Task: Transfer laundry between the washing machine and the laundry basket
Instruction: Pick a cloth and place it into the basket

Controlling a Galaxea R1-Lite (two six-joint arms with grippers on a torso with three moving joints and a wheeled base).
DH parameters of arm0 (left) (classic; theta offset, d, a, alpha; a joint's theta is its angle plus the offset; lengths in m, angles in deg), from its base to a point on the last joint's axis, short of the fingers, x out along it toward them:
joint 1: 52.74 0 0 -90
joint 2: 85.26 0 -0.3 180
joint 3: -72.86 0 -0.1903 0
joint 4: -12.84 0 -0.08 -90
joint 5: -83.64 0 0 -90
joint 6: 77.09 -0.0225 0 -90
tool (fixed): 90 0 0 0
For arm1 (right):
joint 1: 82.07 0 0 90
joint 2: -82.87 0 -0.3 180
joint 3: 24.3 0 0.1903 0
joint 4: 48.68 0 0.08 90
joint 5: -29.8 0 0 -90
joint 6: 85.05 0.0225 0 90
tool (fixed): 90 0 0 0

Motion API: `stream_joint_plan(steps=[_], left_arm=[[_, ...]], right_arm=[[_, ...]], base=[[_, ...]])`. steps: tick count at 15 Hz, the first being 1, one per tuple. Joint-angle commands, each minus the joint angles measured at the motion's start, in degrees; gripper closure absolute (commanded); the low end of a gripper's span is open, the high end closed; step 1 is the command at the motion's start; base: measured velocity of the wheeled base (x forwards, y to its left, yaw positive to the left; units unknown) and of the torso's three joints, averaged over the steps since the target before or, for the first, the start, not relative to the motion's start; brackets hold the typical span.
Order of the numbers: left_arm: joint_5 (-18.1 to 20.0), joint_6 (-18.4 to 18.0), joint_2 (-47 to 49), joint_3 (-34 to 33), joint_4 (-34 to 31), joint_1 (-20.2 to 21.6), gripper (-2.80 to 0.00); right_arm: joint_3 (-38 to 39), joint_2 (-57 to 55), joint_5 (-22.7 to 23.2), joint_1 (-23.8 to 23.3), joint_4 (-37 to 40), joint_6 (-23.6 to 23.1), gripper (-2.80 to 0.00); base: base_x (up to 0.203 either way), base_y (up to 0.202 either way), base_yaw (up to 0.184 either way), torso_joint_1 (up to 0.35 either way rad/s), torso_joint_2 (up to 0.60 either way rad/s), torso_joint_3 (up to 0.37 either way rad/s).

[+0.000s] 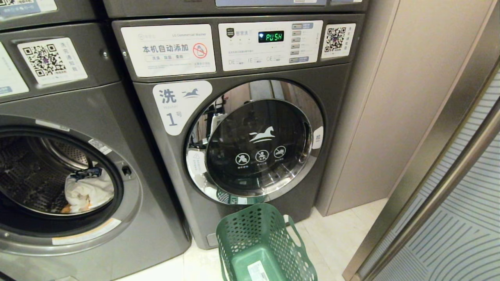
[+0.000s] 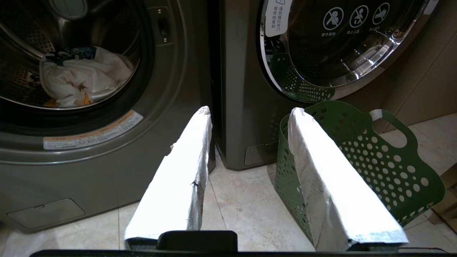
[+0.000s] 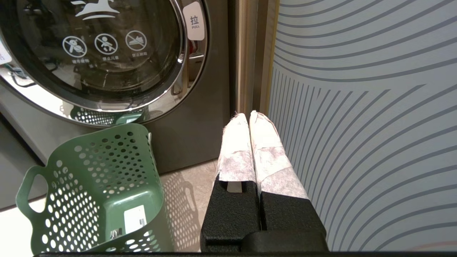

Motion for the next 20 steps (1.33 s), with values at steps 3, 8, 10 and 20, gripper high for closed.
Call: stream_joint_plan(steps=[3,8,10,20], left_arm=[[-0.04,1.01,0.0,-0.09,0.07,0.0,0.0],[-0.04,0.93,0.0,-0.09,0.07,0.0,0.0],[-0.04,0.93,0.0,-0.09,0.07,0.0,0.0],[-0.04,1.01,0.0,-0.09,0.07,0.0,0.0]], right_arm=[[1.93,-0.07,-0.01,0.02,-0.04,0.0,0.0],[1.93,-0.07,0.04,0.02,-0.04,-0.05,0.0],[2.02,-0.07,-0.01,0.02,-0.04,-0.35,0.0],[2.02,-0.07,-0.01,0.02,0.04,-0.52,0.0]], base=[[0.0,0.0,0.0,0.0,0.0,0.0],[0.0,0.0,0.0,0.0,0.0,0.0],[0.0,0.0,0.0,0.0,0.0,0.0],[0.001,-0.006,0.137,0.001,0.0,0.002]])
